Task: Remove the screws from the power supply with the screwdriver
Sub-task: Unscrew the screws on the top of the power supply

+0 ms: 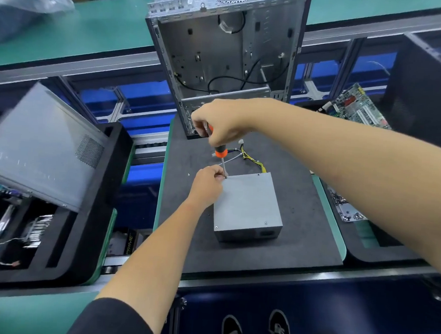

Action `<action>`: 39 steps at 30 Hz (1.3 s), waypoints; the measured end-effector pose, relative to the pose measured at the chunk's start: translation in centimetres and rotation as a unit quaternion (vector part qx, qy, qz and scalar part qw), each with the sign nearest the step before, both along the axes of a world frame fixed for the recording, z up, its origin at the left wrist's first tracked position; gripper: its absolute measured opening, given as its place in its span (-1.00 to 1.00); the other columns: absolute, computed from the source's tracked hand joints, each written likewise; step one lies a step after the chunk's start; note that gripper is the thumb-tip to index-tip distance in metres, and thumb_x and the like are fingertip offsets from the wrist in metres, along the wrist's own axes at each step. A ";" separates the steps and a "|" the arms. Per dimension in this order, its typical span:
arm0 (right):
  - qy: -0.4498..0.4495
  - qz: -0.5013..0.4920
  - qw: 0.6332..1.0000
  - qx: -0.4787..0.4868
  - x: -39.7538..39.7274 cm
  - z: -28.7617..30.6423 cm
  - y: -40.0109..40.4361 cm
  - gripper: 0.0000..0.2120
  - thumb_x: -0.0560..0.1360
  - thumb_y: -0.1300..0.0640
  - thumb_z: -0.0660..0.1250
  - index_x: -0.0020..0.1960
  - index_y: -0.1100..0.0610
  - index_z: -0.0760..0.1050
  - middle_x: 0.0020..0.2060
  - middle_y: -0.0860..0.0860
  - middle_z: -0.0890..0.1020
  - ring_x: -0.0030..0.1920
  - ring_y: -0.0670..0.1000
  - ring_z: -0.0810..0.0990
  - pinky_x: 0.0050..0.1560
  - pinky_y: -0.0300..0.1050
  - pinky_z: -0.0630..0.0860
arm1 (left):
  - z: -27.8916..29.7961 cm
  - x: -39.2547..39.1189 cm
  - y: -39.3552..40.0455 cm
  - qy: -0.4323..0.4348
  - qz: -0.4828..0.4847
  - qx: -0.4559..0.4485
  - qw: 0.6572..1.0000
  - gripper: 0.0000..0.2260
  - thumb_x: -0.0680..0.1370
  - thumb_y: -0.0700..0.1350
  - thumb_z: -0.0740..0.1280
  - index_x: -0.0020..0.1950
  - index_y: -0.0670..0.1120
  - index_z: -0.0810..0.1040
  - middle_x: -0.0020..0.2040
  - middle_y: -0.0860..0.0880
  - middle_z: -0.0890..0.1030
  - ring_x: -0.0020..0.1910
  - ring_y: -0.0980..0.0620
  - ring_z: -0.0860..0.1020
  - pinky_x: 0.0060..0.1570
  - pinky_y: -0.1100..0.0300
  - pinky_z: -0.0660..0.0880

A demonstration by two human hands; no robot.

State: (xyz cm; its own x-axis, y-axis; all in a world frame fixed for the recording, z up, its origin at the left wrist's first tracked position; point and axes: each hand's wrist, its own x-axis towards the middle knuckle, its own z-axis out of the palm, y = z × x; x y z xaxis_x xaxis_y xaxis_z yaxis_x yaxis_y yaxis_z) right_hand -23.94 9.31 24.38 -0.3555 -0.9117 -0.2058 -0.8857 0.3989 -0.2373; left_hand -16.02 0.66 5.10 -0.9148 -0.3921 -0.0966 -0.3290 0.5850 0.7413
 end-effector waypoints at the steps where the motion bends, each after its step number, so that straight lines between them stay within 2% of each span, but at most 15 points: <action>1: -0.021 -0.005 1.000 -0.001 0.1 0.2 0.2 -0.84 0.36 0.29 0.28 -0.09 0.11 0.49 -0.25 -0.07 0.54 -0.23 -0.03 0.47 -0.36 -0.18 0.35 | 0.0 0.0 0.0 0.002 -0.001 -0.001 1.000 -0.79 0.55 -0.33 0.19 -0.20 -0.08 0.48 -0.06 -0.08 0.61 -0.09 0.00 0.48 -0.09 0.21 0.35; 5: -0.024 -0.033 0.999 -0.005 0.0 -0.4 0.5 -0.97 0.41 0.17 0.23 -0.17 0.10 0.44 -0.28 0.02 0.59 -0.25 0.06 0.59 -0.35 -0.16 0.43 | -0.2 -0.1 -0.1 0.004 -0.005 -0.008 1.000 -0.80 0.55 -0.33 0.20 -0.18 -0.08 0.49 -0.11 -0.03 0.58 -0.12 0.02 0.48 -0.14 0.23 0.33; 7: 0.088 -0.032 0.995 0.029 0.1 -0.8 0.1 -0.77 0.56 0.04 0.11 -0.21 0.13 0.36 -0.31 0.06 0.51 -0.38 0.07 0.56 -0.41 -0.13 0.35 | -0.2 -0.1 -0.1 0.006 -0.006 -0.012 1.000 -0.80 0.54 -0.32 0.20 -0.18 -0.07 0.50 -0.12 -0.02 0.59 -0.14 0.02 0.48 -0.21 0.24 0.34; 9: 0.179 -0.015 0.983 0.038 0.1 -1.1 -0.3 -0.74 0.62 0.06 0.06 -0.18 0.15 0.33 -0.29 0.06 0.48 -0.38 0.03 0.44 -0.45 -0.13 0.21 | -0.2 -0.1 -0.2 0.010 -0.007 -0.011 1.000 -0.78 0.54 -0.33 0.20 -0.20 -0.06 0.49 -0.10 -0.06 0.61 -0.15 0.01 0.48 -0.25 0.24 0.35; 13: 0.051 0.039 0.998 -0.023 -0.2 -0.8 -0.1 -0.95 0.50 0.16 0.28 -0.08 0.08 0.41 -0.21 -0.07 0.56 -0.14 0.04 0.51 -0.35 -0.19 0.28 | -0.4 0.0 -0.1 0.022 0.003 0.006 1.000 -0.80 0.53 -0.35 0.19 -0.19 -0.10 0.50 -0.11 -0.04 0.61 -0.14 0.02 0.48 -0.25 0.29 0.33; 16: -0.039 0.045 0.997 -0.049 -0.3 -0.4 0.7 -0.78 0.37 0.32 0.32 -0.07 0.07 0.49 -0.22 -0.15 0.51 -0.11 -0.01 0.47 -0.27 -0.21 0.36 | -0.4 0.0 0.0 0.029 0.007 0.019 0.999 -0.80 0.52 -0.36 0.19 -0.20 -0.12 0.50 -0.14 0.00 0.59 -0.14 0.03 0.48 -0.21 0.27 0.35; 19: 0.004 0.011 0.997 -0.070 -0.3 -0.8 0.4 -0.95 0.46 0.14 0.32 -0.16 0.10 0.53 -0.30 -0.11 0.51 -0.20 0.00 0.49 -0.33 -0.20 0.33 | -0.4 0.0 0.0 0.030 0.007 0.025 0.999 -0.78 0.53 -0.36 0.19 -0.23 -0.08 0.46 -0.12 0.00 0.60 -0.14 0.03 0.47 -0.20 0.24 0.35; 22: 0.129 -0.062 0.988 -0.062 -0.3 -1.3 -0.1 -0.57 0.59 -0.12 0.16 -0.35 0.12 0.31 -0.38 0.02 0.42 -0.38 0.03 0.39 -0.41 -0.13 0.25 | -0.5 0.1 -0.1 0.024 0.010 0.020 0.999 -0.77 0.54 -0.35 0.19 -0.21 -0.05 0.46 -0.11 -0.01 0.60 -0.14 0.04 0.48 -0.24 0.33 0.37; 24: 0.142 -0.062 0.987 -0.036 -0.5 -1.2 -0.4 -0.65 0.60 -0.01 0.16 -0.30 0.15 0.34 -0.30 0.09 0.52 -0.32 0.10 0.48 -0.43 -0.14 0.25 | -0.5 0.0 -0.1 0.023 0.012 0.019 0.999 -0.76 0.54 -0.34 0.19 -0.21 -0.04 0.46 -0.11 -0.01 0.60 -0.15 0.04 0.48 -0.24 0.36 0.37; 26: 0.044 -0.035 0.998 -0.019 -0.6 -0.7 -0.2 -0.87 0.51 0.17 0.22 -0.12 0.20 0.51 -0.18 0.09 0.63 -0.19 0.09 0.56 -0.38 -0.18 0.33 | -0.5 0.0 -0.1 0.025 0.010 0.021 0.999 -0.77 0.54 -0.35 0.19 -0.22 -0.06 0.46 -0.11 -0.01 0.60 -0.14 0.04 0.48 -0.22 0.29 0.37; 29: -0.065 -0.025 0.997 -0.022 -0.4 -0.1 0.5 -0.81 0.38 0.26 0.28 -0.05 0.11 0.57 -0.20 -0.07 0.58 -0.22 -0.05 0.53 -0.37 -0.22 0.38 | -0.6 0.0 -0.1 0.033 0.008 0.019 0.999 -0.76 0.53 -0.36 0.19 -0.23 -0.06 0.45 -0.11 -0.02 0.60 -0.14 0.03 0.48 -0.18 0.25 0.36; 31: -0.049 -0.058 0.996 -0.040 -0.5 -0.4 0.4 -0.88 0.41 0.09 0.28 -0.16 0.13 0.54 -0.28 0.01 0.62 -0.24 0.07 0.60 -0.32 -0.13 0.51 | -0.7 -0.1 -0.1 0.040 0.006 0.021 0.999 -0.75 0.52 -0.36 0.20 -0.23 -0.03 0.45 -0.11 -0.03 0.60 -0.15 0.04 0.48 -0.18 0.26 0.37; 32: -0.010 -0.078 0.996 -0.041 -0.6 -0.7 0.3 -0.76 0.46 -0.02 0.26 -0.24 0.15 0.48 -0.34 0.06 0.60 -0.28 0.11 0.60 -0.31 -0.08 0.53 | -0.8 0.0 -0.2 0.040 0.007 0.023 0.999 -0.76 0.53 -0.35 0.20 -0.22 -0.03 0.46 -0.12 -0.02 0.60 -0.16 0.06 0.48 -0.19 0.29 0.37; 35: 0.126 -0.087 0.987 -0.048 -0.8 -1.4 0.0 -0.60 0.60 -0.03 0.13 -0.36 0.14 0.27 -0.40 0.06 0.42 -0.37 0.09 0.42 -0.41 -0.10 0.28 | -1.0 0.0 -0.4 0.034 0.013 0.021 0.999 -0.81 0.55 -0.30 0.22 -0.10 -0.01 0.46 -0.22 0.03 0.54 -0.23 0.15 0.45 -0.29 0.47 0.32; 39: -0.026 -0.023 0.999 -0.028 -0.9 -0.7 0.0 -0.95 0.42 0.23 0.26 -0.17 0.13 0.50 -0.28 -0.05 0.56 -0.28 -0.01 0.49 -0.37 -0.19 0.33 | -1.0 0.1 -0.5 0.056 0.003 0.021 0.998 -0.80 0.53 -0.33 0.21 -0.07 -0.02 0.41 -0.30 0.07 0.48 -0.23 0.18 0.44 -0.30 0.52 0.31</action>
State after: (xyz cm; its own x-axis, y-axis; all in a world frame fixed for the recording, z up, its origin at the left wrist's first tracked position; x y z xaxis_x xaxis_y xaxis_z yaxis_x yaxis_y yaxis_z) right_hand -24.85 9.36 23.68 -0.3868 -0.9057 -0.1734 -0.8533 0.4229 -0.3051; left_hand -15.90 0.18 4.11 -0.9187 -0.3949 -0.0106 -0.2463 0.5516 0.7969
